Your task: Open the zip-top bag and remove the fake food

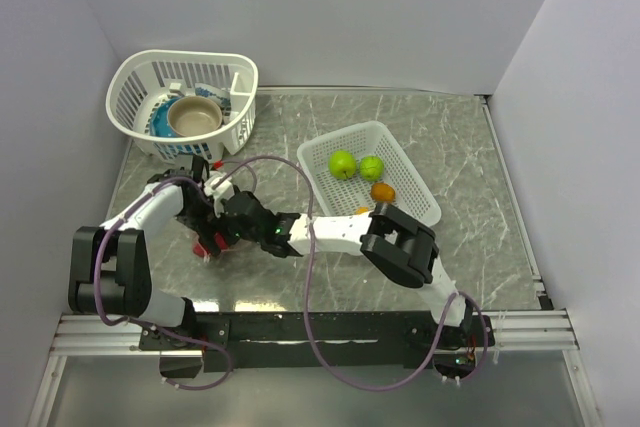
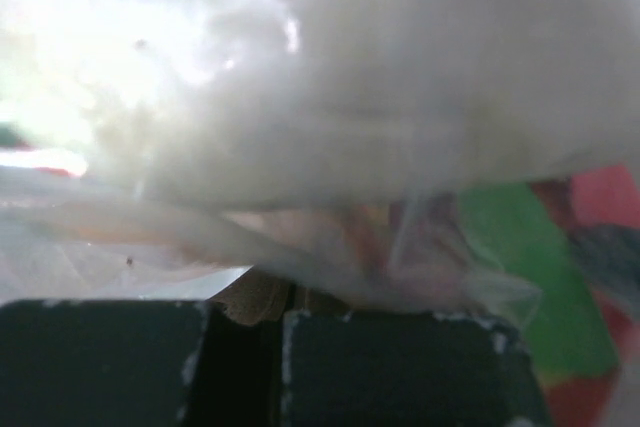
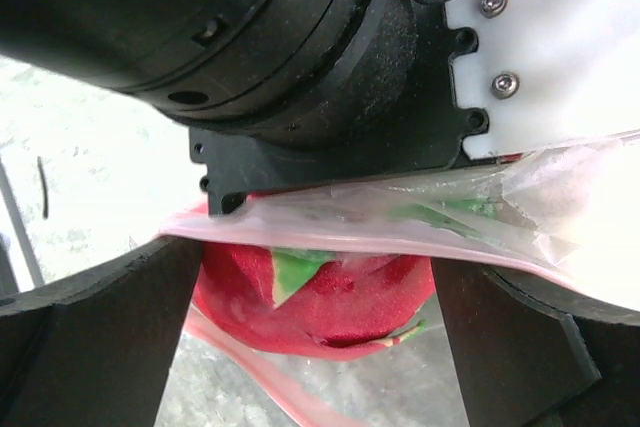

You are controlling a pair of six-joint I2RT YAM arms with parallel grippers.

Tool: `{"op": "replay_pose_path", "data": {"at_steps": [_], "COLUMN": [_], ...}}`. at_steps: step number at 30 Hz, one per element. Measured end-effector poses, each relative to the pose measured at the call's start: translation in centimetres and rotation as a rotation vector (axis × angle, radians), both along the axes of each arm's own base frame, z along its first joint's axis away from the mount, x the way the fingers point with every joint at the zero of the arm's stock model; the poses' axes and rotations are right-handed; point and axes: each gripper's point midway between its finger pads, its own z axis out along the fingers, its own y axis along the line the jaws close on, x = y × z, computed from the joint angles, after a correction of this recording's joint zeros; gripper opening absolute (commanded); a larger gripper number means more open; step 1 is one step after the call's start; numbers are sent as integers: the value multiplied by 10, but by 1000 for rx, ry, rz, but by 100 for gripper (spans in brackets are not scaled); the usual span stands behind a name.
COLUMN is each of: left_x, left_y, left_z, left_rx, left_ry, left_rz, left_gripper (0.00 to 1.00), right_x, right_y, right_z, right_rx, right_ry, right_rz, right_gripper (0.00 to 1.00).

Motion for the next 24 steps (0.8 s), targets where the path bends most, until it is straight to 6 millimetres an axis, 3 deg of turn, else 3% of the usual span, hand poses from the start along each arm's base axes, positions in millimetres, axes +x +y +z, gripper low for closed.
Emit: {"op": "replay_pose_path", "data": {"at_steps": [5,9,15,20,24], "left_x": [0,0,8,28,28], "left_y": [-9,-12,-11,13,15], "left_z": [4,6,24,47,50], "left_rx": [-47,-63,-163,-185,-194], "left_ry": [9,9,-7,-76,-78], "left_rz": [-19,-23,10,86,95], "left_gripper": [1,1,1,1,1], "right_x": [5,7,1,-7,-8], "right_y": [-2,-5,-24,-43,-51], "right_z": [1,0,-3,-7,-8], "right_rx": [-35,-36,14,23,23], "right_ry": [-2,-9,6,17,15], "right_rz": [-67,-96,-129,-148,-164], "right_gripper": [79,72,73,75,75]}}
